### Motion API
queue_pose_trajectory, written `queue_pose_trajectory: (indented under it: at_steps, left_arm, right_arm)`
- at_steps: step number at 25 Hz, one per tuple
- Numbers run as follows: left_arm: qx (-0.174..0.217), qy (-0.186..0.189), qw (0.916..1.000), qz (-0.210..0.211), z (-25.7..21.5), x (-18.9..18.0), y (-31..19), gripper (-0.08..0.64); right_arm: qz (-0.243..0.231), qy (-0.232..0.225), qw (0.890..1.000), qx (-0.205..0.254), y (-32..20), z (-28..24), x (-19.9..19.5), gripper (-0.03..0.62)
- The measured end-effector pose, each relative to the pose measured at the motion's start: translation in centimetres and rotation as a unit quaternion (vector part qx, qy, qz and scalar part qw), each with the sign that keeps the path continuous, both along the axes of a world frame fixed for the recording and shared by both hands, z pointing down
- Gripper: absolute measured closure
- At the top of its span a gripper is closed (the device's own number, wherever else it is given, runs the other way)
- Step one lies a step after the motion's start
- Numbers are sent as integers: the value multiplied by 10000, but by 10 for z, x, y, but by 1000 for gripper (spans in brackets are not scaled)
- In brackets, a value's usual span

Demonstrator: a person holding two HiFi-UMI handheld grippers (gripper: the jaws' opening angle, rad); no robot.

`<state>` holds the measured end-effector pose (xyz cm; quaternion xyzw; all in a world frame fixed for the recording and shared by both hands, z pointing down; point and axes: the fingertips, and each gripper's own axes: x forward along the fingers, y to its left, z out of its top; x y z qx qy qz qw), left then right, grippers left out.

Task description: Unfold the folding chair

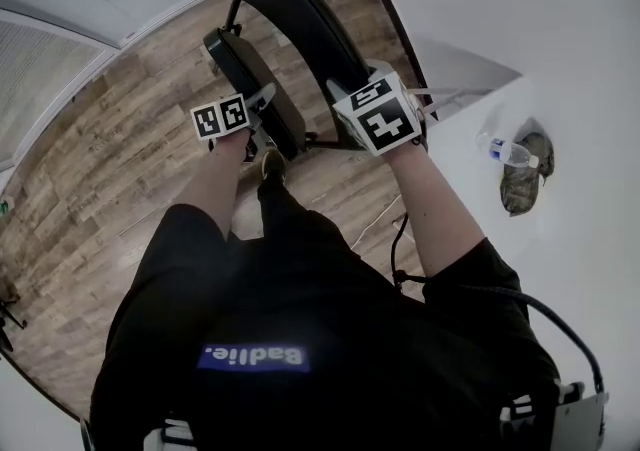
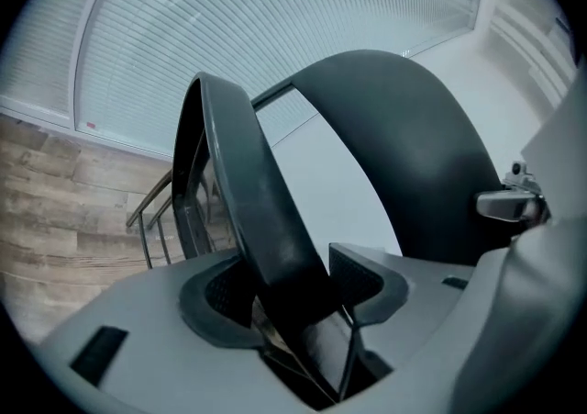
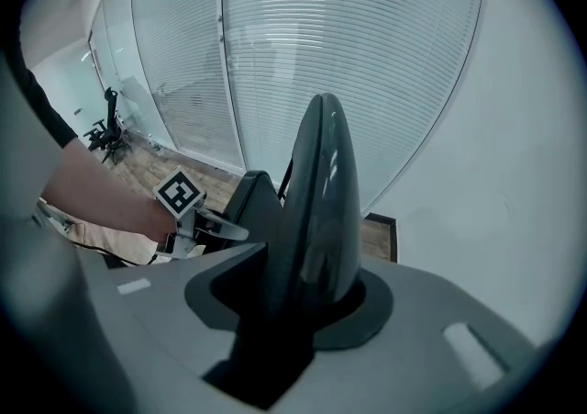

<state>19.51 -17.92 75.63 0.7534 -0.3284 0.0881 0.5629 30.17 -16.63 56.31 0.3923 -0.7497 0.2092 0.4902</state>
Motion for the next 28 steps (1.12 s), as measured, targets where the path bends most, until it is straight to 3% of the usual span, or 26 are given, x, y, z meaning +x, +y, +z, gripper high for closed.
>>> queue_pose_trajectory:
  at_steps: [5,10,20,28]
  left_arm:
    - [-96,69,9997,-231,19,-56,23,342]
    - [-675,328,9907,-1131,64,-138,52,347]
    - [-893,458,9851,-1397,145,-238,85,345]
    - [-840,719,9834,-1439,204,-285,106,333]
  right_arm:
    - [6,-185,9998,-106,2,12,-5,453]
    - [0,-499,9984,-272,10,34,-23,453]
    - [32,-679,9969,-401,17,69,-63,454]
    - [77,-978,9937,-535,21,101,-70,454]
